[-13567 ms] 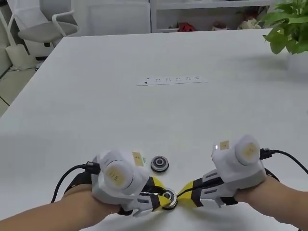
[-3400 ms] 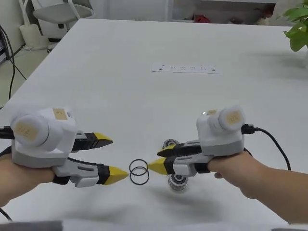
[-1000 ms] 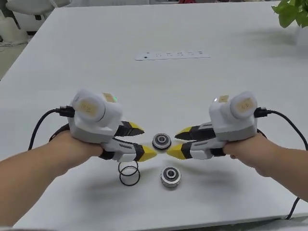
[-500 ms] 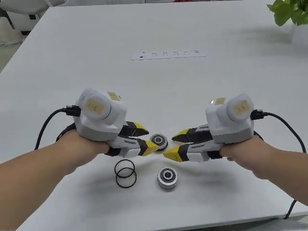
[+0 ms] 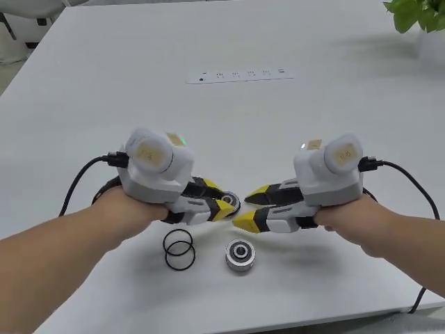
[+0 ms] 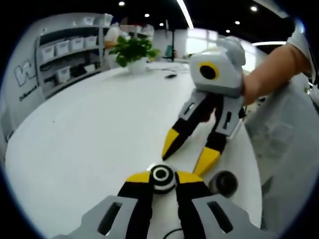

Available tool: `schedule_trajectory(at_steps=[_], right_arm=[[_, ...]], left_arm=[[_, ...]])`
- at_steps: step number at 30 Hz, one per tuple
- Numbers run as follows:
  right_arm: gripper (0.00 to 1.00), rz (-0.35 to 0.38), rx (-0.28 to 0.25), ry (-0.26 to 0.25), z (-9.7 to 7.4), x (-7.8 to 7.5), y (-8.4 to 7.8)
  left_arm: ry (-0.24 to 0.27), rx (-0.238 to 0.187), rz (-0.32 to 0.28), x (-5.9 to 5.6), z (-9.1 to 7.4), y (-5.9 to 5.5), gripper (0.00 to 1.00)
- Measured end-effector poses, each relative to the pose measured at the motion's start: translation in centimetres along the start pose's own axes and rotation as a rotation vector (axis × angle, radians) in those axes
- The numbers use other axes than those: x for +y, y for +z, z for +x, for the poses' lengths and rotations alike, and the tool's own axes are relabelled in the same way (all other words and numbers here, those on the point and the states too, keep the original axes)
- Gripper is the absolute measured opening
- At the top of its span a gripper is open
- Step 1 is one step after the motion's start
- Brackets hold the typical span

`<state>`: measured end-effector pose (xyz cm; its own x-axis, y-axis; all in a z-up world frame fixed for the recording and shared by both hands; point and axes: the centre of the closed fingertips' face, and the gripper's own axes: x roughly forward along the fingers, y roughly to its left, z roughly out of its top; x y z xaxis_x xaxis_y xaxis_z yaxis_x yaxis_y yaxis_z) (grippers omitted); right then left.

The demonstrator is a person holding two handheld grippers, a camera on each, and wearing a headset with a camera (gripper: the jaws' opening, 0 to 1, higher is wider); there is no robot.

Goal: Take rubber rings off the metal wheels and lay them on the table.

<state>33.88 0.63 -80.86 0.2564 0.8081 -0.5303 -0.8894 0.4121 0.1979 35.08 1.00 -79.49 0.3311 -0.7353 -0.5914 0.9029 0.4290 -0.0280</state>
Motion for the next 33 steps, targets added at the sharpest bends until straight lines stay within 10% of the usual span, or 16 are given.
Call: schedule_trajectory(at_steps=[33], right_arm=[[0.22, 0.007, -0.033, -0.030, 0.9, -0.2, 0.7]], left_arm=[[0.063, -0.046, -0.021, 0.4, -0.1, -0.1, 0.14]])
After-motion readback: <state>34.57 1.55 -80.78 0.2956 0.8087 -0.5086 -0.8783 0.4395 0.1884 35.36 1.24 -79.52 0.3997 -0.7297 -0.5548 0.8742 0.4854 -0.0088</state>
